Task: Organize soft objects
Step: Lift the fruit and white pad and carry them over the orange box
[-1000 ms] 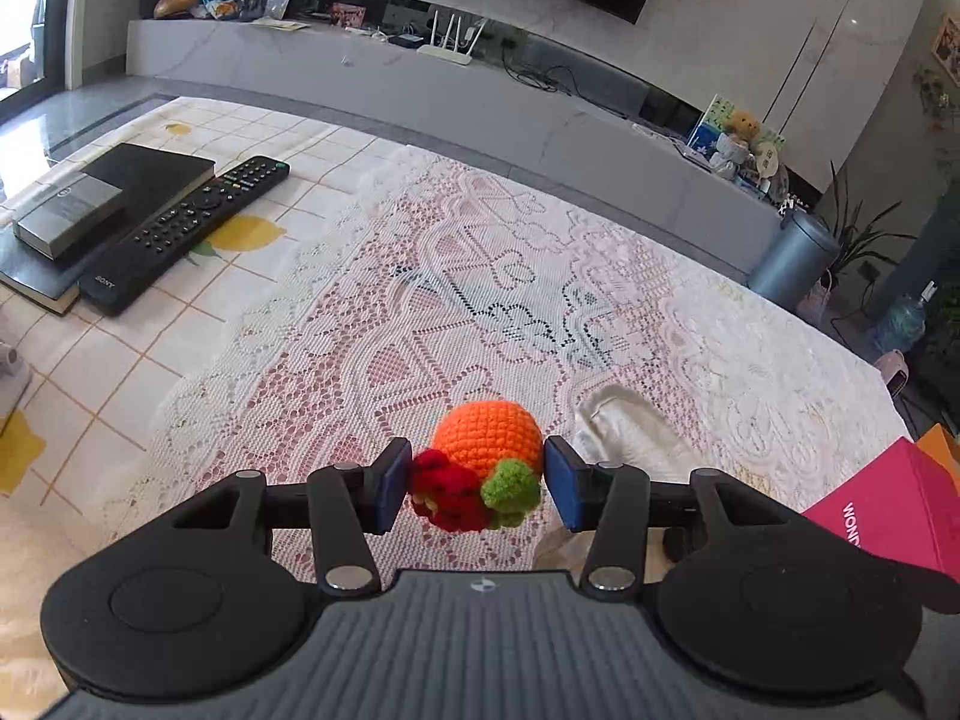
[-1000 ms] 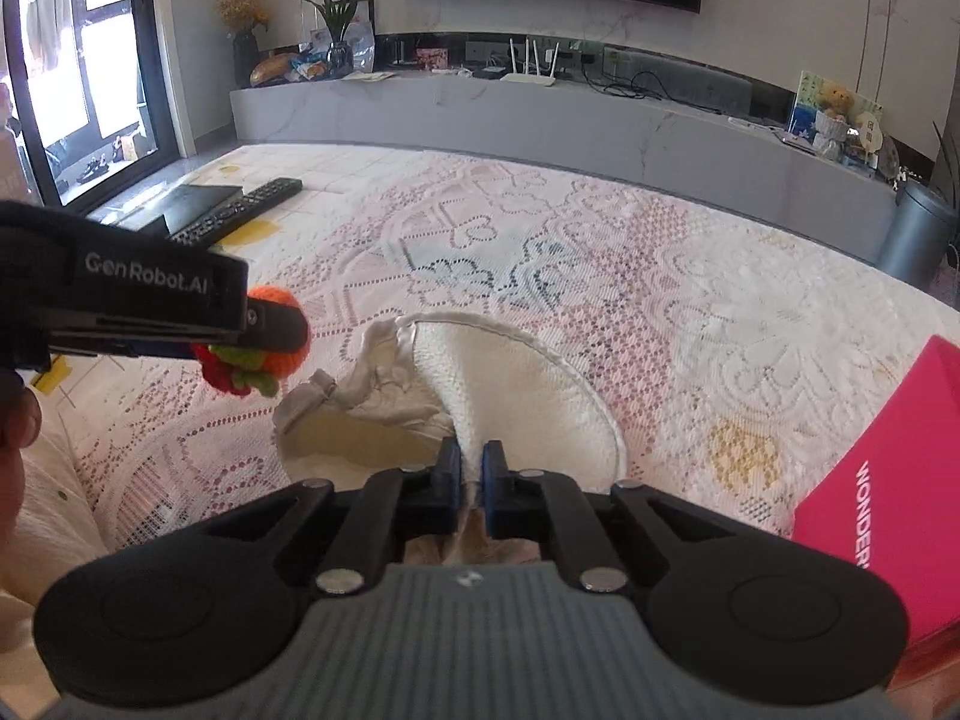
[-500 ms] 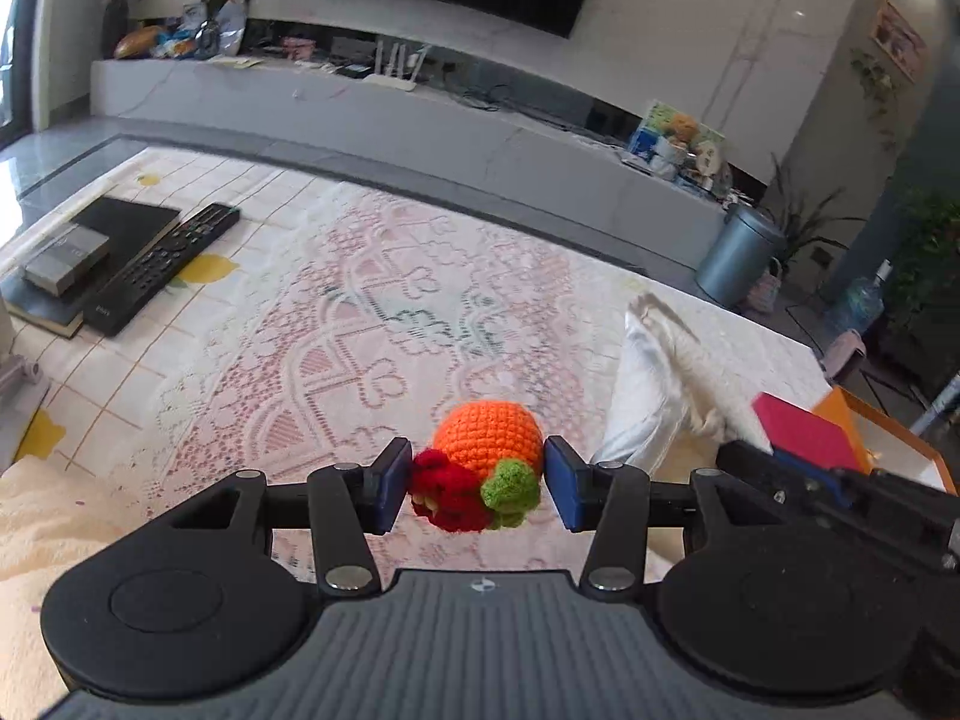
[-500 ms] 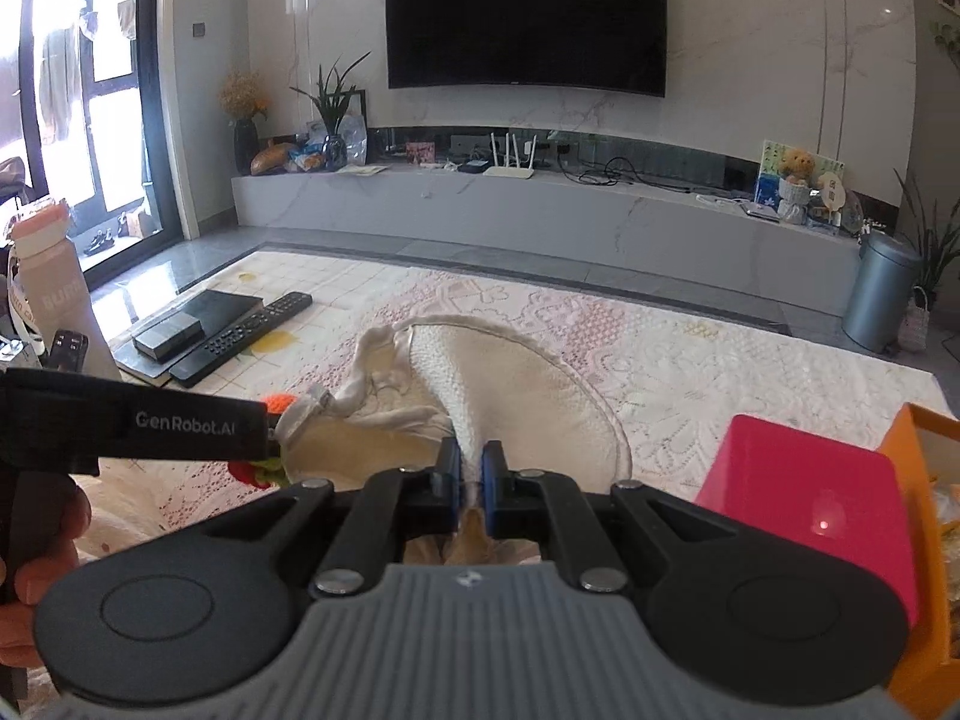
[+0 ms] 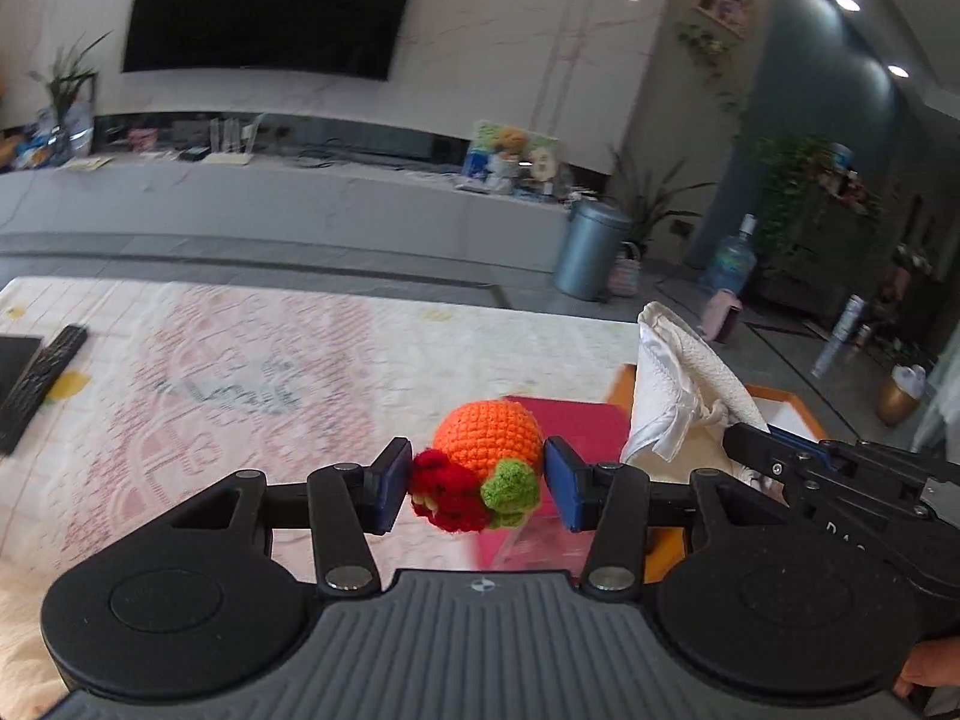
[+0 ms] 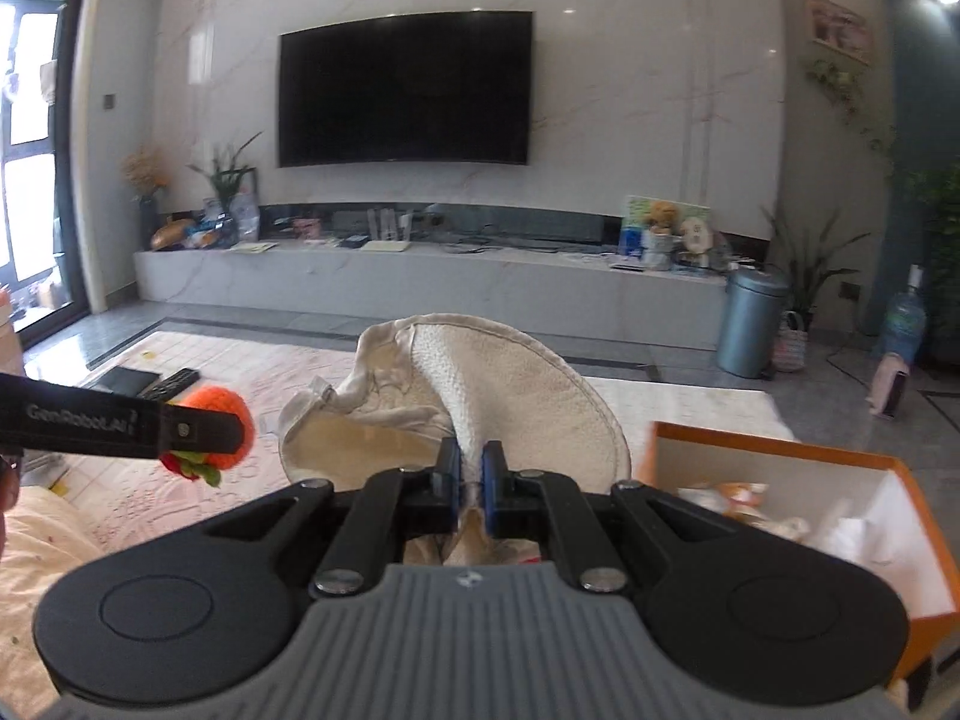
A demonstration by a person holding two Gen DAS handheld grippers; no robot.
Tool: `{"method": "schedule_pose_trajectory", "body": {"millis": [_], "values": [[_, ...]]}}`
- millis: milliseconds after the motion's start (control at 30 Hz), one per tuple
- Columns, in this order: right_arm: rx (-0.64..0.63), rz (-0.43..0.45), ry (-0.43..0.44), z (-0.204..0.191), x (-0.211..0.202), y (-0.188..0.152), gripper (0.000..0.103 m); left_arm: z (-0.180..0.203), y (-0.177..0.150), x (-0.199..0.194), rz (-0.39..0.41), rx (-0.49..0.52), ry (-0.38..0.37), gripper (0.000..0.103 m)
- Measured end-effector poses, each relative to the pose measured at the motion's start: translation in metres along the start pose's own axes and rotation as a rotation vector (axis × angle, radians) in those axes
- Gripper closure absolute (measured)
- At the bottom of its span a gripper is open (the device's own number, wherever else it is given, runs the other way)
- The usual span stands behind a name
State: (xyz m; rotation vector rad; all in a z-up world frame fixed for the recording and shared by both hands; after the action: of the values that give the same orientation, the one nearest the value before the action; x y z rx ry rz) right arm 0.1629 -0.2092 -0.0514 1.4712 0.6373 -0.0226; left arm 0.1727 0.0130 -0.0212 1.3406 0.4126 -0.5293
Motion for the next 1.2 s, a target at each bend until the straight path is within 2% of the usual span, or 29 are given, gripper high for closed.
{"method": "schedule_pose_trajectory", "body": {"millis": [300, 533, 633, 800, 1000, 1200], "values": [[0.010, 0.031, -0.170, 0.093, -0.047, 0.005, 0.098, 0.092, 0.016, 0.026, 0.014, 0.128, -0.145, 0.048], [-0.016, -0.004, -0.259, 0.156, -0.055, 0.007, 0.098, 0.156, 0.021, 0.064, -0.017, 0.233, -0.210, 0.048], [-0.022, -0.033, -0.284, 0.178, -0.047, 0.004, 0.098, 0.180, 0.016, 0.083, -0.053, 0.288, -0.229, 0.048], [-0.008, -0.108, -0.297, 0.211, -0.026, -0.008, 0.098, 0.208, 0.003, 0.120, -0.167, 0.371, -0.247, 0.048], [0.011, -0.246, -0.280, 0.242, 0.008, -0.028, 0.098, 0.218, -0.011, 0.160, -0.283, 0.377, -0.259, 0.048], [0.076, -0.362, -0.251, 0.268, 0.045, -0.048, 0.098, 0.224, -0.019, 0.190, -0.342, 0.400, -0.251, 0.048]]}}
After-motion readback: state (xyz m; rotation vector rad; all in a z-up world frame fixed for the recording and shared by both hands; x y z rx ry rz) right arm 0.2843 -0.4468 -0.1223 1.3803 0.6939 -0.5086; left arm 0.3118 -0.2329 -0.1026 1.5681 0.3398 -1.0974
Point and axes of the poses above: each gripper's, at about its wrist camera, not at the fingertips, and x roughly the way its jaws point, z to its right, y to its top, the point moved 7 cm from there along x, roughly the way its jaws point, and after that the axes turned 5 degrees about y, right-handed, at the moved point
